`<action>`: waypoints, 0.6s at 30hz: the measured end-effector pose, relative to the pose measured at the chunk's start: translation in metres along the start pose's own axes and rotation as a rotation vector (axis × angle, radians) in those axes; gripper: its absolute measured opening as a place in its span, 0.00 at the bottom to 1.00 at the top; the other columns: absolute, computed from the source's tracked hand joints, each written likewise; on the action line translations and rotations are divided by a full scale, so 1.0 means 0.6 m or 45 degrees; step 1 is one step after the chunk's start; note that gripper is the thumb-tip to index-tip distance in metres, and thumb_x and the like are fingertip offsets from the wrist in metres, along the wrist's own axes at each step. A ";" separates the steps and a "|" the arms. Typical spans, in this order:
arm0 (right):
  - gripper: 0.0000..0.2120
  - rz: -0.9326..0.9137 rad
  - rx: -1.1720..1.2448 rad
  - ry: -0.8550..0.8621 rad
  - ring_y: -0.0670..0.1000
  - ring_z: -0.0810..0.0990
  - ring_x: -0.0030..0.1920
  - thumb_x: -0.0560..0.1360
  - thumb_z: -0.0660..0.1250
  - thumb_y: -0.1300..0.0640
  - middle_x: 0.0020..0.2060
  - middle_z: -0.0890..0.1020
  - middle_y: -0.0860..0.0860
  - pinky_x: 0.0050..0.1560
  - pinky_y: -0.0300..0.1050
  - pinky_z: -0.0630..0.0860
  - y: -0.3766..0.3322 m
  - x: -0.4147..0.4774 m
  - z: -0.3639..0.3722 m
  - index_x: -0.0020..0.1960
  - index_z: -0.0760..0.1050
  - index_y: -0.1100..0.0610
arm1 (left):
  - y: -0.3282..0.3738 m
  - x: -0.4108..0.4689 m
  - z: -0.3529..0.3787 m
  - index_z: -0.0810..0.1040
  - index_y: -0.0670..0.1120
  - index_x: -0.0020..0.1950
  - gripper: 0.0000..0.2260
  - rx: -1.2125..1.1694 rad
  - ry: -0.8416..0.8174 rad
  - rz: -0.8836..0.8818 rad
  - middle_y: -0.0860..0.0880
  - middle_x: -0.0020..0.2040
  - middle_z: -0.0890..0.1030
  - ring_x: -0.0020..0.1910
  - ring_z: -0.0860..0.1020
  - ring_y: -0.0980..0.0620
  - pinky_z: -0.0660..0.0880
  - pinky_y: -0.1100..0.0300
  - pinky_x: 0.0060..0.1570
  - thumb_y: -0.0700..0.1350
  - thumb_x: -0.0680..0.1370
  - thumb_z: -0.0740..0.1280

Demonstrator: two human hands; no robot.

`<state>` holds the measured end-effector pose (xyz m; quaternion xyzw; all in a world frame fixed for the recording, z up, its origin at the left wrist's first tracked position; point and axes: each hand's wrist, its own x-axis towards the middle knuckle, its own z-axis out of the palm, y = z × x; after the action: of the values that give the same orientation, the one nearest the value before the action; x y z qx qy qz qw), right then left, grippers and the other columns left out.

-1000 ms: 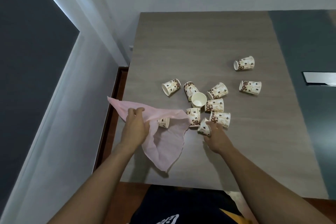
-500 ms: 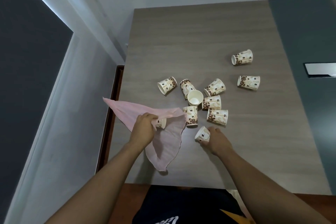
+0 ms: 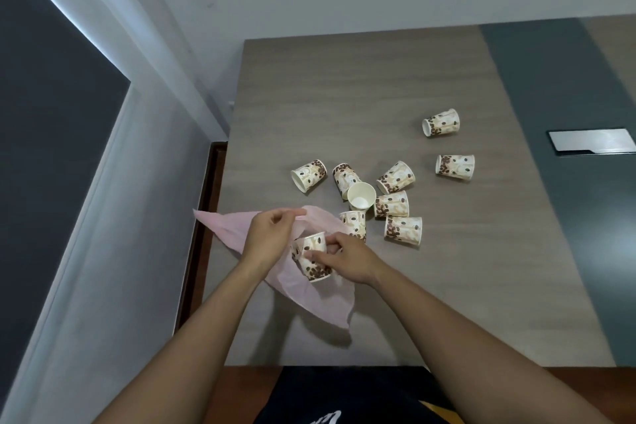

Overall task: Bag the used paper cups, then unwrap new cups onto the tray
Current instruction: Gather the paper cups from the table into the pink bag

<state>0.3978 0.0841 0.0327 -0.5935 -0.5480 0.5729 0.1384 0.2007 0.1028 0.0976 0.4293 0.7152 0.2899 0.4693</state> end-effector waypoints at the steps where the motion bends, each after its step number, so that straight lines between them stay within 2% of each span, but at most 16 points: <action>1: 0.11 -0.012 -0.018 0.007 0.37 0.76 0.33 0.76 0.80 0.42 0.32 0.80 0.37 0.39 0.33 0.72 -0.006 0.000 0.009 0.47 0.84 0.48 | 0.000 -0.001 -0.002 0.92 0.53 0.56 0.14 -0.038 -0.005 -0.003 0.52 0.32 0.85 0.32 0.72 0.51 0.69 0.55 0.35 0.46 0.86 0.65; 2: 0.09 -0.028 -0.052 0.004 0.38 0.77 0.35 0.78 0.78 0.44 0.35 0.81 0.38 0.42 0.37 0.73 -0.007 0.001 0.015 0.52 0.86 0.49 | 0.000 -0.002 -0.004 0.92 0.52 0.56 0.14 -0.079 -0.013 -0.012 0.55 0.36 0.87 0.34 0.78 0.51 0.75 0.54 0.39 0.46 0.86 0.66; 4: 0.10 -0.083 -0.115 -0.014 0.40 0.82 0.41 0.82 0.73 0.51 0.46 0.86 0.39 0.48 0.41 0.76 -0.012 -0.003 0.019 0.62 0.88 0.48 | -0.003 0.000 -0.009 0.93 0.51 0.57 0.11 -0.130 -0.019 -0.031 0.58 0.47 0.91 0.49 0.88 0.51 0.82 0.51 0.57 0.47 0.84 0.69; 6: 0.12 -0.083 -0.134 0.023 0.43 0.85 0.45 0.84 0.70 0.54 0.55 0.88 0.42 0.51 0.41 0.79 -0.011 -0.010 0.017 0.65 0.87 0.49 | -0.013 0.002 -0.013 0.92 0.50 0.58 0.09 -0.129 -0.017 -0.038 0.55 0.54 0.92 0.59 0.88 0.51 0.82 0.50 0.67 0.49 0.83 0.73; 8: 0.10 -0.012 -0.071 0.120 0.44 0.85 0.38 0.84 0.68 0.57 0.54 0.90 0.47 0.46 0.42 0.81 0.003 -0.011 0.004 0.61 0.87 0.53 | -0.018 -0.001 -0.015 0.91 0.49 0.63 0.10 -0.106 -0.006 -0.043 0.53 0.58 0.91 0.63 0.86 0.51 0.82 0.52 0.67 0.50 0.84 0.74; 10: 0.10 0.055 -0.040 0.216 0.44 0.84 0.31 0.84 0.65 0.60 0.52 0.90 0.50 0.36 0.38 0.80 0.018 -0.011 -0.016 0.58 0.85 0.54 | -0.022 -0.005 -0.016 0.89 0.49 0.67 0.12 -0.110 -0.007 -0.048 0.52 0.63 0.89 0.65 0.85 0.50 0.82 0.53 0.67 0.47 0.84 0.75; 12: 0.10 0.085 -0.084 0.282 0.46 0.84 0.32 0.84 0.64 0.60 0.51 0.89 0.51 0.36 0.38 0.81 0.036 -0.007 -0.038 0.59 0.83 0.54 | -0.024 -0.011 -0.018 0.88 0.50 0.69 0.13 -0.101 -0.017 -0.047 0.52 0.65 0.88 0.66 0.84 0.50 0.82 0.50 0.70 0.45 0.84 0.74; 14: 0.10 0.093 -0.141 0.327 0.50 0.86 0.42 0.84 0.66 0.58 0.53 0.88 0.51 0.48 0.45 0.84 0.049 0.001 -0.056 0.62 0.83 0.55 | -0.029 -0.013 -0.020 0.88 0.51 0.69 0.14 -0.088 -0.019 -0.048 0.53 0.66 0.87 0.67 0.83 0.51 0.81 0.50 0.71 0.44 0.84 0.74; 15: 0.11 0.092 -0.181 0.341 0.52 0.86 0.50 0.84 0.68 0.57 0.55 0.87 0.52 0.55 0.46 0.83 0.056 0.006 -0.063 0.64 0.82 0.56 | -0.031 -0.015 -0.021 0.88 0.52 0.69 0.14 -0.080 -0.011 -0.054 0.53 0.67 0.87 0.68 0.83 0.51 0.81 0.50 0.72 0.43 0.84 0.73; 16: 0.12 0.093 -0.223 0.349 0.54 0.86 0.57 0.84 0.68 0.57 0.59 0.86 0.53 0.59 0.45 0.79 0.061 0.011 -0.068 0.66 0.81 0.57 | -0.032 -0.017 -0.023 0.88 0.52 0.69 0.14 -0.072 -0.005 -0.054 0.54 0.67 0.86 0.68 0.82 0.51 0.81 0.50 0.72 0.43 0.85 0.73; 18: 0.16 0.083 -0.321 0.345 0.58 0.83 0.64 0.84 0.69 0.58 0.66 0.84 0.55 0.61 0.45 0.74 0.067 0.022 -0.077 0.71 0.79 0.59 | -0.034 -0.022 -0.028 0.88 0.53 0.69 0.13 -0.052 -0.001 -0.049 0.54 0.69 0.86 0.68 0.82 0.51 0.81 0.50 0.71 0.43 0.85 0.73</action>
<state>0.4523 0.1018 0.0079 -0.6954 -0.5723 0.4187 0.1167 0.1809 0.0816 0.0927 0.4058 0.7171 0.2953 0.4836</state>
